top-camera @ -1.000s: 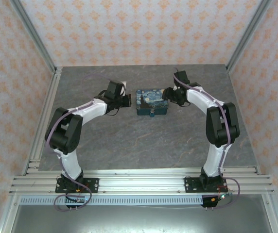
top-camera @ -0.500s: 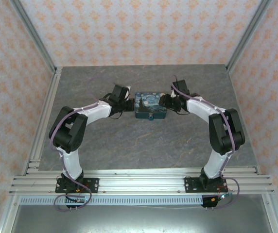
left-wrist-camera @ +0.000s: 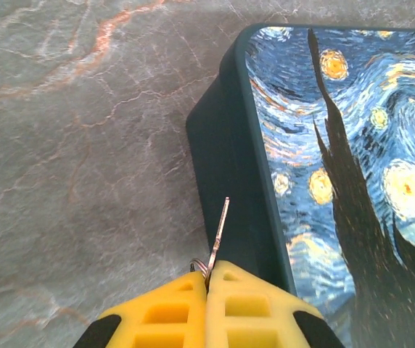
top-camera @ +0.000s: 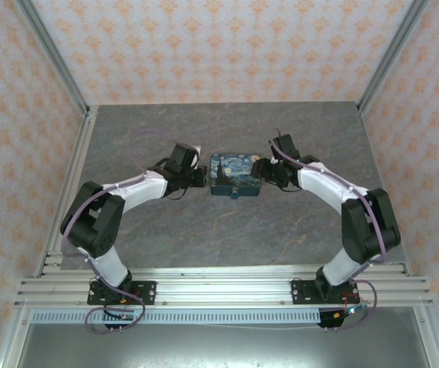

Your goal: Unlock a padlock with a key

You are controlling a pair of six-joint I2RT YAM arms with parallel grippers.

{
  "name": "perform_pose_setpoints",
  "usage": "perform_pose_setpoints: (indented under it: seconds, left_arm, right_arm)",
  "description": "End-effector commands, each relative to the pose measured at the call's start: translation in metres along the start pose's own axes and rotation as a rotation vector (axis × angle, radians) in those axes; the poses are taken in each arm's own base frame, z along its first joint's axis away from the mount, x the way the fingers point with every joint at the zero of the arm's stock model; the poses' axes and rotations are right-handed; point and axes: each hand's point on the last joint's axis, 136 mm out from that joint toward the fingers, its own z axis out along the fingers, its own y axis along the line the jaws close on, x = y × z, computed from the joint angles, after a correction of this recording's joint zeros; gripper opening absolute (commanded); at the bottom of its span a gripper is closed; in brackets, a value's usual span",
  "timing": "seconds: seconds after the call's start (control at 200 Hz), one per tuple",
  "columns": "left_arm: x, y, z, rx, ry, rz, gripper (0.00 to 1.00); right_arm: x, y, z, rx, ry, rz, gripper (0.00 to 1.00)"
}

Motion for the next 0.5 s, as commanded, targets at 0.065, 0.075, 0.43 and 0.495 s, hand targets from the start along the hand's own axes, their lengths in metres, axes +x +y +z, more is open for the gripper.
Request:
perform_pose_setpoints:
  seconds: [0.065,0.075,0.43,0.495]
  left_arm:
    - [0.007,0.023,-0.029,-0.093,-0.008,0.033,0.00]
    - [0.007,0.023,-0.031,-0.091,-0.009,0.035,0.00]
    - [0.065,0.014,-0.071,0.089,-0.001,0.031,0.00]
    - [0.071,0.011,-0.076,0.119,-0.004,0.023,0.00]
  right_arm:
    - [-0.002,-0.019,-0.055,0.097,-0.126,0.024,0.62]
    - [0.000,-0.019,-0.057,0.096,-0.130,0.025,0.62]
    - [0.085,0.038,-0.039,0.020,-0.265,-0.126,0.53]
    - [0.089,0.053,-0.025,0.014,-0.258,-0.166,0.53]
